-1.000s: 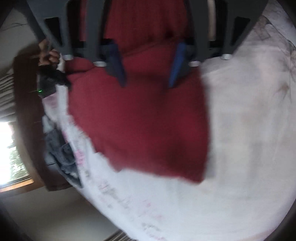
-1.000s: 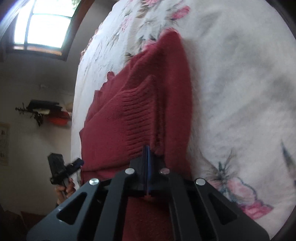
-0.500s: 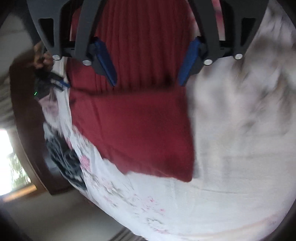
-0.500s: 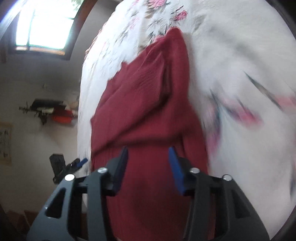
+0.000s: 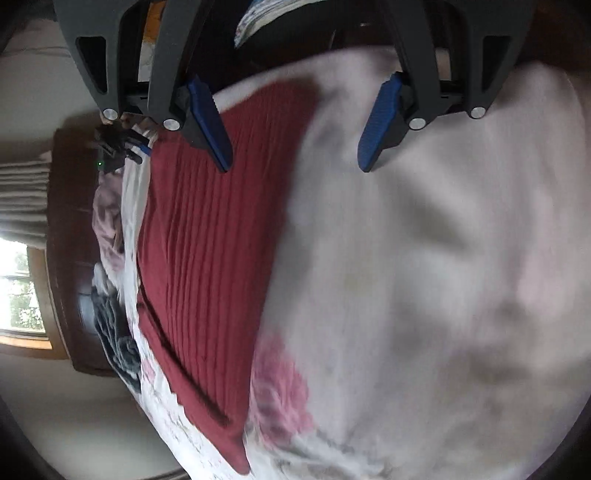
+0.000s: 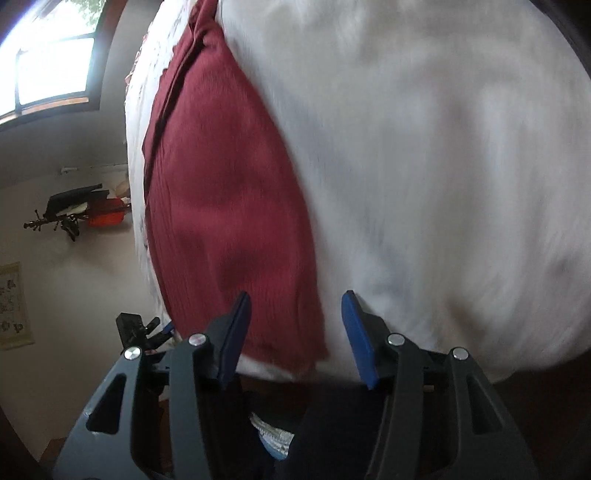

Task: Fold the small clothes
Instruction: 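Move both tools to the sweater hem and close on it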

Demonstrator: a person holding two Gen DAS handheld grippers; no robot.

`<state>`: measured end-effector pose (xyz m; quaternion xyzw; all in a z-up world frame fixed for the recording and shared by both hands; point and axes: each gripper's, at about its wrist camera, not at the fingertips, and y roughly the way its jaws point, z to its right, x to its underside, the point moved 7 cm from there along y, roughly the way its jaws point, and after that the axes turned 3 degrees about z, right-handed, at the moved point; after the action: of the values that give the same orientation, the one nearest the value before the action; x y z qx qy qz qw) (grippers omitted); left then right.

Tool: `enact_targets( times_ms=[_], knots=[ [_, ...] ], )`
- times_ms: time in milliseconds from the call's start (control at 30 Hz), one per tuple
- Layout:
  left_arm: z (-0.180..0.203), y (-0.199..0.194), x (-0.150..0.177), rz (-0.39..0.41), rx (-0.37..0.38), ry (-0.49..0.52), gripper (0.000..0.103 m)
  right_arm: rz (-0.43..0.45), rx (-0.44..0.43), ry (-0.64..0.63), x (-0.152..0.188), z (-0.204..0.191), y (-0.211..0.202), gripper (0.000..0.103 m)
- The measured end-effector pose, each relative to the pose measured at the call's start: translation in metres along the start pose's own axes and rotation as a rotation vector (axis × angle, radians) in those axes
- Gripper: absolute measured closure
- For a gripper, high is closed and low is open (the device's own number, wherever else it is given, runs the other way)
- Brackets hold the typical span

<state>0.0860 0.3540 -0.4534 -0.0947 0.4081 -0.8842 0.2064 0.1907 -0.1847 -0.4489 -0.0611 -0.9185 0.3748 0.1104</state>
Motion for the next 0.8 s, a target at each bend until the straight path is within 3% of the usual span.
enact_targets(
  times_ms=[167, 367, 500, 600, 800],
  knots=[
    [0.010, 0.011, 0.017, -0.050, 0.021, 0.011, 0.033, -0.014, -0.013, -0.021, 0.015, -0.018, 0.017, 0.050],
    [0.016, 0.029, 0.012, -0.057, 0.056, -0.047, 0.032, -0.028, -0.010, -0.033, 0.020, -0.034, 0.032, 0.047],
    [0.036, 0.037, 0.016, -0.089, 0.075, 0.006, 0.032, -0.040, -0.014, -0.050, 0.019, -0.043, 0.038, 0.047],
    [0.036, 0.044, 0.013, -0.099, 0.028, 0.036, 0.032, -0.035, -0.004, -0.052, 0.016, -0.030, 0.028, 0.047],
    [0.033, 0.047, 0.014, -0.111, 0.062, 0.008, 0.034, -0.056, -0.006, -0.040, 0.013, -0.025, 0.031, 0.048]
  ],
)
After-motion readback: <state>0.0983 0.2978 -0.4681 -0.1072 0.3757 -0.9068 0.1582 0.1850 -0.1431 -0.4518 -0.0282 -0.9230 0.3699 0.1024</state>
